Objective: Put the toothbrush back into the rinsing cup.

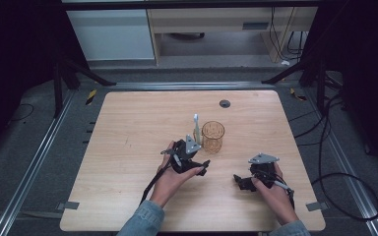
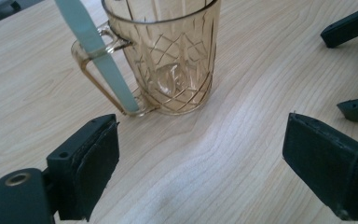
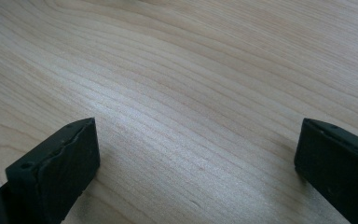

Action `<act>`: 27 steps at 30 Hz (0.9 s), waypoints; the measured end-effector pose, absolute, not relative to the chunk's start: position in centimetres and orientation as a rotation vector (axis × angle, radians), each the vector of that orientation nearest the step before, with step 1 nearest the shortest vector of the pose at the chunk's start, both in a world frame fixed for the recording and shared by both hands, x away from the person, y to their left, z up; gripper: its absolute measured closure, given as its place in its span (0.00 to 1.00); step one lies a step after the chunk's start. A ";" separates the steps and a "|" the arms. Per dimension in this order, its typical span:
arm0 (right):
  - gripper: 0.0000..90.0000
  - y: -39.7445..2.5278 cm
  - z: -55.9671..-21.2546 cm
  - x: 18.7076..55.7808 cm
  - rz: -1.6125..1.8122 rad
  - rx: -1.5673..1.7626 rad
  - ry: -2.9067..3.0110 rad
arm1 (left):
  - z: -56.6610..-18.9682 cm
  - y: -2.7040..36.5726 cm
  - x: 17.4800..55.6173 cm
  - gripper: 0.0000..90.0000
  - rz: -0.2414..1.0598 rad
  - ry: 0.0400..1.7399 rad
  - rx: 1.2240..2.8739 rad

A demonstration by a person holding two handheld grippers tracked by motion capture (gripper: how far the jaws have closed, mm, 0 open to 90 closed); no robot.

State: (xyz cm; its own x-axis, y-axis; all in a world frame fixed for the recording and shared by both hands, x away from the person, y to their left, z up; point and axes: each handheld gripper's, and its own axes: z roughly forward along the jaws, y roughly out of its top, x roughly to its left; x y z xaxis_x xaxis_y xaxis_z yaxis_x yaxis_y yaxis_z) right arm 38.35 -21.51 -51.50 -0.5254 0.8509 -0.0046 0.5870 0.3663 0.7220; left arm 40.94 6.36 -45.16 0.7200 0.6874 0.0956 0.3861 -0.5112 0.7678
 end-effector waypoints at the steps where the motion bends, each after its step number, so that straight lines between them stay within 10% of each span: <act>1: 0.00 -21.5 -51.5 38.4 0.959 1.255 2.255 | -45.2 6.5 40.9 0.11 0.503 0.825 2.168; 27: 0.00 -21.5 -51.5 38.3 0.959 1.256 2.255 | -44.7 15.7 41.1 0.07 0.573 1.057 2.220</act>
State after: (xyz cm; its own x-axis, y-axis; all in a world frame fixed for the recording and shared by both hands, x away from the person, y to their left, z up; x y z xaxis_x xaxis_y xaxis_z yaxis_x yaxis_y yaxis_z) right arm 38.35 -21.50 -51.50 -0.5249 0.8512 -0.0039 0.5875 0.3656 0.7219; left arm 41.08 15.71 -44.72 0.5885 0.7996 0.1197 0.5369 -0.4973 0.6815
